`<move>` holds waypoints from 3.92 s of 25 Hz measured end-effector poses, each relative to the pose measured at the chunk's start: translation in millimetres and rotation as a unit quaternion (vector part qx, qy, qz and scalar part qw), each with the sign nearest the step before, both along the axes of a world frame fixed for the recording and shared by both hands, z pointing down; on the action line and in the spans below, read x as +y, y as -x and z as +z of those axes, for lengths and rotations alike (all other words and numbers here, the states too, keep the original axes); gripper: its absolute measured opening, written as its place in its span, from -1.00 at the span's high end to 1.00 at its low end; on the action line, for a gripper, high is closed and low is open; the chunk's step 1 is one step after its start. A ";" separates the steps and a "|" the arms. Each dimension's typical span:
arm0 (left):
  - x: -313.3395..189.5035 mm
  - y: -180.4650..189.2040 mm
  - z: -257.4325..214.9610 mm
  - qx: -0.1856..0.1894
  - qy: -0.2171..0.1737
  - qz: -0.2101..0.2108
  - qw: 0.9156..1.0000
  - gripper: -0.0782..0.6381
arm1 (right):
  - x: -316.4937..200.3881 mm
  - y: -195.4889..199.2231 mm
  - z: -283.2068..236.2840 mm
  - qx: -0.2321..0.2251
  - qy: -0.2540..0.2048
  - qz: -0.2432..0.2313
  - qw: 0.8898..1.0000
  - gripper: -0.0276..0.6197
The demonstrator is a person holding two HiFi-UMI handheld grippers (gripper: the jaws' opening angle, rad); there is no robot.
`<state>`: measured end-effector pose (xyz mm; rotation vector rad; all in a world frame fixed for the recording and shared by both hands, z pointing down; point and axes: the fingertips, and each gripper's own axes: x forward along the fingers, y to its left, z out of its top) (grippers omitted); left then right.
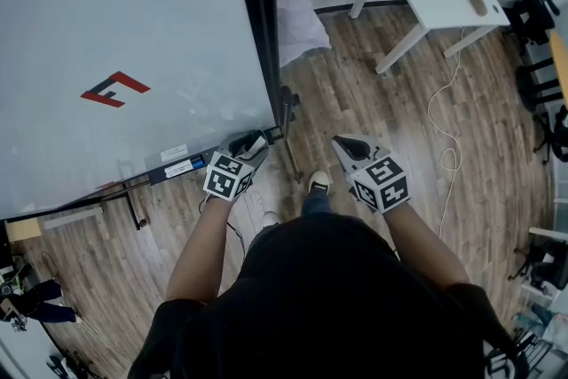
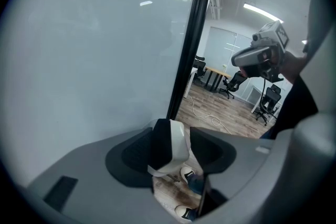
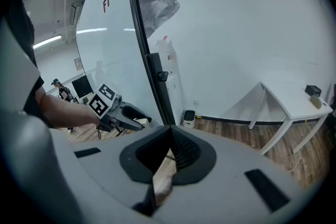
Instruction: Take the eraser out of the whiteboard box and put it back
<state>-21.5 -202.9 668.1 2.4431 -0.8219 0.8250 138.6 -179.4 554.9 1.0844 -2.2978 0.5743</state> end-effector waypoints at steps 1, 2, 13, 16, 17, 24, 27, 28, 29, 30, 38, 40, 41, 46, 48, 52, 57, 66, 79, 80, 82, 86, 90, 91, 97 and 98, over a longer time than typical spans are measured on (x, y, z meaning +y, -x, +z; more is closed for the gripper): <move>-0.1 -0.2 0.2 0.001 0.001 0.000 1.000 0.13 | 0.0 -0.2 0.3 0.000 0.000 0.000 1.000 0.93; -0.1 -0.2 0.4 0.002 0.002 0.001 1.000 0.13 | 0.1 -0.3 0.7 0.000 0.001 0.001 1.000 0.93; 0.4 -0.1 0.9 0.001 0.000 0.000 1.000 0.28 | 1.8 1.9 0.1 -0.002 0.001 0.001 1.000 0.93; 0.5 -0.5 0.9 0.001 0.000 0.002 1.000 0.29 | 2.5 1.4 -0.2 -0.001 0.001 0.002 1.000 0.93; 0.6 -0.9 0.8 0.001 0.000 0.003 1.000 0.30 | 2.8 1.2 -0.3 -0.002 0.001 0.002 1.000 0.93; 1.1 -0.5 -2.1 -0.003 -0.004 0.002 1.000 0.32 | 6.7 1.1 -1.6 -0.003 0.000 0.003 1.000 0.93; 0.0 -0.1 -7.5 -0.001 -0.010 0.000 1.000 0.32 | 7.5 0.6 -2.6 -0.003 -0.002 0.004 1.000 0.93; -0.1 0.0 -9.2 0.000 -0.011 -0.001 1.000 0.33 | 7.9 0.6 -2.9 -0.004 -0.002 0.004 1.000 0.93; -0.2 0.3 -10.8 0.001 -0.012 -0.001 1.000 0.33 | 8.3 0.7 -3.2 -0.004 -0.002 0.004 1.000 0.93; -0.1 0.5 -12.6 0.002 -0.013 -0.002 1.000 0.33 | 8.7 1.0 -3.6 -0.005 -0.003 0.004 1.000 0.93; 3.9 1.0 -30.7 0.010 -0.026 -0.002 1.000 0.34 | 12.8 5.1 -7.5 -0.007 -0.007 0.001 1.000 0.93; 4.4 1.7 -36.7 0.013 -0.031 -0.004 0.999 0.34 | 14.2 6.3 -9.0 -0.008 -0.009 -0.001 1.000 0.93; 4.7 2.1 -40.0 0.015 -0.034 -0.004 0.999 0.34 | 14.9 6.6 -9.9 -0.008 -0.010 -0.002 1.000 0.93; 6.0 4.9 -56.7 0.021 -0.047 -0.007 0.999 0.34 | 18.1 9.1 -13.2 -0.009 -0.013 -0.004 1.000 0.93; 6.7 7.2 -61.0 0.022 -0.049 -0.008 0.999 0.34 | 19.3 11.2 -15.0 -0.009 -0.016 -0.007 1.000 0.93; 9.3 10.3 -72.8 0.028 -0.058 -0.011 0.998 0.34 | 21.4 15.1 -18.3 -0.009 -0.020 -0.010 1.000 0.93; 13.0 12.5 -96.2 0.031 -0.088 -0.010 0.996 0.34 | 25.0 19.8 -21.7 -0.011 -0.024 -0.012 1.000 0.93; 25.2 23.6 -123.1 0.034 -0.105 -0.011 0.994 0.34 | 31.2 30.7 -22.5 -0.016 -0.026 -0.016 0.999 0.93; 48.2 57.0 -136.0 0.033 -0.112 -0.031 0.993 0.34 | 35.9 56.5 -25.5 -0.016 -0.030 -0.033 0.999 0.93; 50.1 60.6 -136.5 0.032 -0.112 -0.033 0.993 0.34 | 35.7 58.5 -26.7 -0.016 -0.032 -0.035 0.999 0.93; 53.8 68.1 -137.3 0.031 -0.113 -0.039 0.992 0.34 | 35.6 62.6 -28.8 -0.016 -0.034 -0.038 0.999 0.93; 61.1 82.4 -137.7 0.030 -0.114 -0.052 0.992 0.34 | 36.0 71.0 -31.0 -0.016 -0.036 -0.045 0.998 0.93; 68.3 94.2 -137.6 0.034 -0.116 -0.063 0.991 0.34 | 37.6 78.7 -31.4 -0.014 -0.038 -0.051 0.998 0.93; 70.5 96.3 -137.6 0.035 -0.116 -0.065 0.991 0.34 | 38.6 79.9 -31.5 -0.013 -0.038 -0.052 0.998 0.93; 81.8 106.8 -137.3 0.036 -0.114 -0.073 0.990 0.34 | 45.7 86.5 -29.9 -0.010 -0.036 -0.056 0.998 0.93; 83.3 108.3 -137.2 0.037 -0.114 -0.074 0.990 0.34 | 46.9 87.7 -29.6 -0.009 -0.035 -0.057 0.998 0.93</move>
